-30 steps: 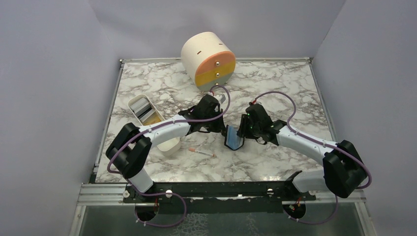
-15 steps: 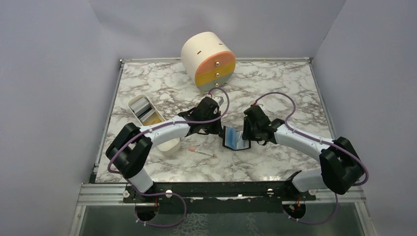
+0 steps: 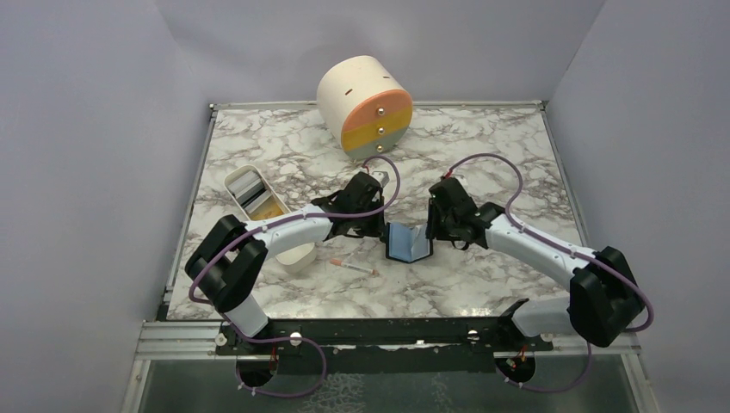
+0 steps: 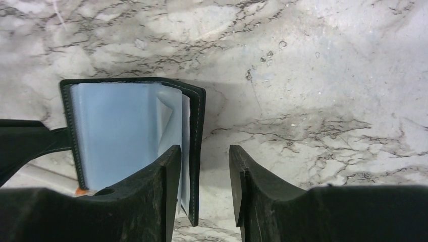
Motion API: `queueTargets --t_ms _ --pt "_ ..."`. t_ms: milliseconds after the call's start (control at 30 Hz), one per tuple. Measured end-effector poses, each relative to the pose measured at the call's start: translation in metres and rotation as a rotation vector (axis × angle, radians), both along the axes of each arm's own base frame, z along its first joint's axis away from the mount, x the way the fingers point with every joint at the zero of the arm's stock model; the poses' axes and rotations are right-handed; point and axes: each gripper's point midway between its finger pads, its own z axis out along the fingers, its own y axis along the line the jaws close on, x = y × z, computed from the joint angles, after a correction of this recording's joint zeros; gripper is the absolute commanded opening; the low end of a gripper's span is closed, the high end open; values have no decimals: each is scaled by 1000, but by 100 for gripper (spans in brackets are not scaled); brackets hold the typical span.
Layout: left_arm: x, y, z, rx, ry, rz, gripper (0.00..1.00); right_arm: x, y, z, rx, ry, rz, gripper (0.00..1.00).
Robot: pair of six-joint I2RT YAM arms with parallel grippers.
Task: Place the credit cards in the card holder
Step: Open the card holder at the center of the board.
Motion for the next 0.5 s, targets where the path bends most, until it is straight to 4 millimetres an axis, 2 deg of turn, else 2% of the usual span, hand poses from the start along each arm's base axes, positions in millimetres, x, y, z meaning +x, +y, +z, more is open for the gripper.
queueTargets --t_ms 233,367,500 --pt "0 0 0 -3 5 6 0 2 9 23 57 -32 24 39" --pt "0 -1 0 -8 10 11 0 2 21 44 134 -65 61 36" --pt "-1 -1 1 -12 16 14 0 -2 42 72 269 -120 128 35"
